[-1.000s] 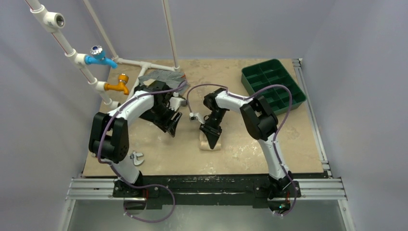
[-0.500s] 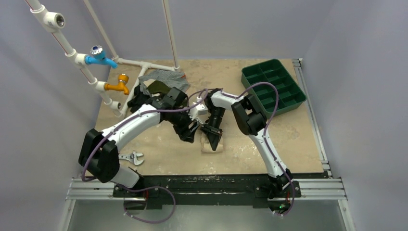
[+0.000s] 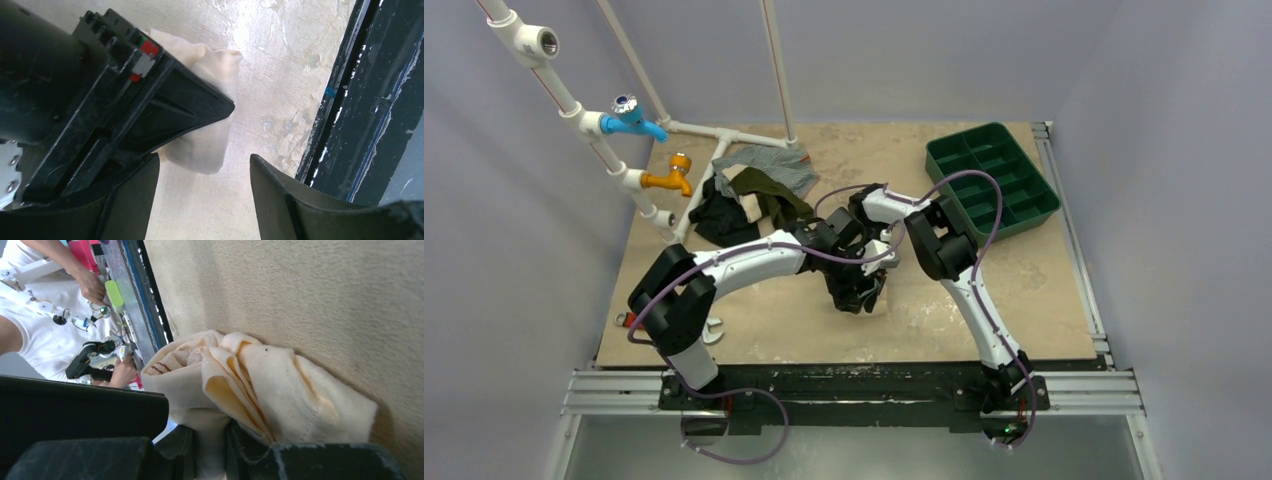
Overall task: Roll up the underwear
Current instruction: Roll the underwear to the center of the board.
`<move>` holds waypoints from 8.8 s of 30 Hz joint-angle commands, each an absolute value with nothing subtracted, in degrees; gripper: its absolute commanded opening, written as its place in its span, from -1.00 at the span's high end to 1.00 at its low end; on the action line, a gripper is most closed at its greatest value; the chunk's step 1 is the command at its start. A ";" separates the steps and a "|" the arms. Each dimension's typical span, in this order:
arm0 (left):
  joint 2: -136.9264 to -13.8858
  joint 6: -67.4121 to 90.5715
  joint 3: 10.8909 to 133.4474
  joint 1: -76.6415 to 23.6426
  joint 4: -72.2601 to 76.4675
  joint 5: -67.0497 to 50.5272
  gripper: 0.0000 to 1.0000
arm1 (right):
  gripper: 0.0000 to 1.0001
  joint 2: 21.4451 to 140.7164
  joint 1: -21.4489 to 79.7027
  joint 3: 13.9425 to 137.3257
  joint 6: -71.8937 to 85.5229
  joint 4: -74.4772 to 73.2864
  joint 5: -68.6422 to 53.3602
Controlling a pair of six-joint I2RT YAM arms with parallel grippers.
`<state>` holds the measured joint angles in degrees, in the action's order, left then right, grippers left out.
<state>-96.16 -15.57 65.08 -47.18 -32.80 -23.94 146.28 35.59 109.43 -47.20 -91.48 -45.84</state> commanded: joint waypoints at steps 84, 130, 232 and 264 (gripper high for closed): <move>-118.50 -17.27 73.23 -47.19 -35.93 -27.66 1.00 | 0.11 118.75 12.90 91.07 -51.59 -70.05 -41.90; -146.42 -17.02 104.59 -34.99 -70.06 -51.94 1.00 | -0.03 85.77 43.68 56.02 -37.66 -33.67 -8.63; -80.92 -19.38 56.55 -26.79 -35.17 -26.61 -0.07 | 1.00 144.37 34.20 102.66 -50.68 -70.45 -31.84; -95.23 -24.26 55.42 -54.03 -12.82 -11.64 -0.64 | 1.00 142.46 34.00 100.21 -48.69 -66.97 -30.50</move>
